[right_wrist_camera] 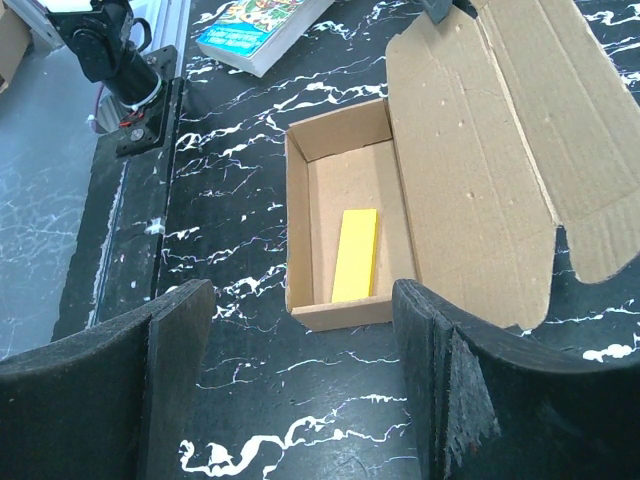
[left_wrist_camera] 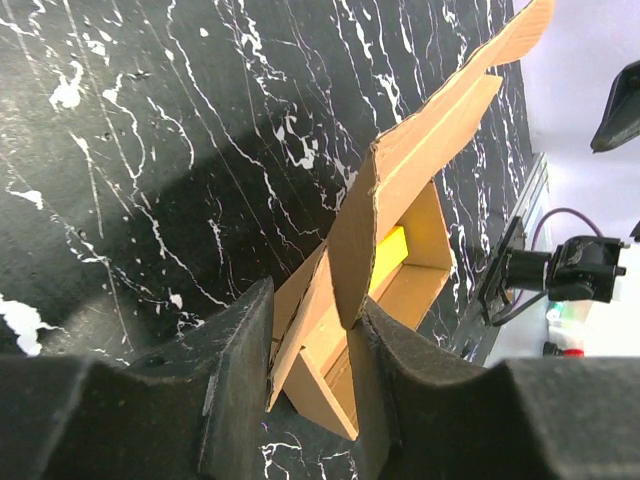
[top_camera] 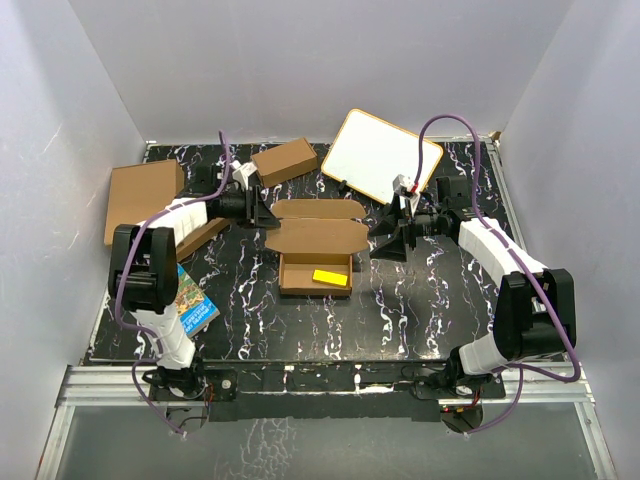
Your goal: Fold the paper box
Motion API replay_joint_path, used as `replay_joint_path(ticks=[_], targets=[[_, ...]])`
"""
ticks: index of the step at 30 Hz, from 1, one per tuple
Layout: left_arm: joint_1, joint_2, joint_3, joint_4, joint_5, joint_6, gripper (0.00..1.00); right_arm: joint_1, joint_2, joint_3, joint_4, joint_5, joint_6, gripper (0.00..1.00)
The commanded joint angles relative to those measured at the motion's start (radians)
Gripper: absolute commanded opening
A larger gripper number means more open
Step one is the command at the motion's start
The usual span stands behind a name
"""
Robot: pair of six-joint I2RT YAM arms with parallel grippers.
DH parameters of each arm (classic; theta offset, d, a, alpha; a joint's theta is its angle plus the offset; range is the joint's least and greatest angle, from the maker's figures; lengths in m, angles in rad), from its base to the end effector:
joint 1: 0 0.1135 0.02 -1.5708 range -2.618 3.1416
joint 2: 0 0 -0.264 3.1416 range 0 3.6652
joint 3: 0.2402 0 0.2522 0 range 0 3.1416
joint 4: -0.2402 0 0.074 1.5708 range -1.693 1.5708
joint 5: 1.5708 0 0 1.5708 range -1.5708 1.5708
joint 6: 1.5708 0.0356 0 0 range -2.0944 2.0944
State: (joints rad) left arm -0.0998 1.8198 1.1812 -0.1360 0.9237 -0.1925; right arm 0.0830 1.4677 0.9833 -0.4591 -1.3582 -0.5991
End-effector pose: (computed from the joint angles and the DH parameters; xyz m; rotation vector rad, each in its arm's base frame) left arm 0.3810 -0.0667 0.2047 0.3595 2.2277 -1.2229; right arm 0.2815 0.0583 0.2491 -1.0961 1.6122 1.3158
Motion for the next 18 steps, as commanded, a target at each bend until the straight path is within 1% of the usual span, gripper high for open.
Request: replay_joint_path(ticks=[1,3,4,11,15,18], targets=[[-0.023,-0.009,0.041,-0.056,0.053,0.055,0.33,-0.006,0.0,0.0,0.062,-0.032,-0.014,0.77],[-0.031,-0.01,0.043,-0.061,0.055,0.066,0.32,-0.005,0.0,0.001,0.061,-0.031,-0.013,0.77],[-0.033,-0.01,0.043,-0.067,0.056,0.071,0.31,-0.005,0.0,0.0,0.061,-0.031,-0.013,0.76],[-0.041,-0.022,0.041,-0.1,0.04,0.101,0.09,-0.006,0.0,0.002,0.063,-0.014,-0.007,0.76],[-0.052,-0.068,0.008,-0.07,0.016,0.104,0.01,-0.008,0.01,0.002,0.124,0.076,0.087,0.77],[-0.072,-0.128,-0.054,-0.013,-0.021,0.107,0.0,-0.021,0.014,0.0,0.162,0.151,0.143,0.77]])
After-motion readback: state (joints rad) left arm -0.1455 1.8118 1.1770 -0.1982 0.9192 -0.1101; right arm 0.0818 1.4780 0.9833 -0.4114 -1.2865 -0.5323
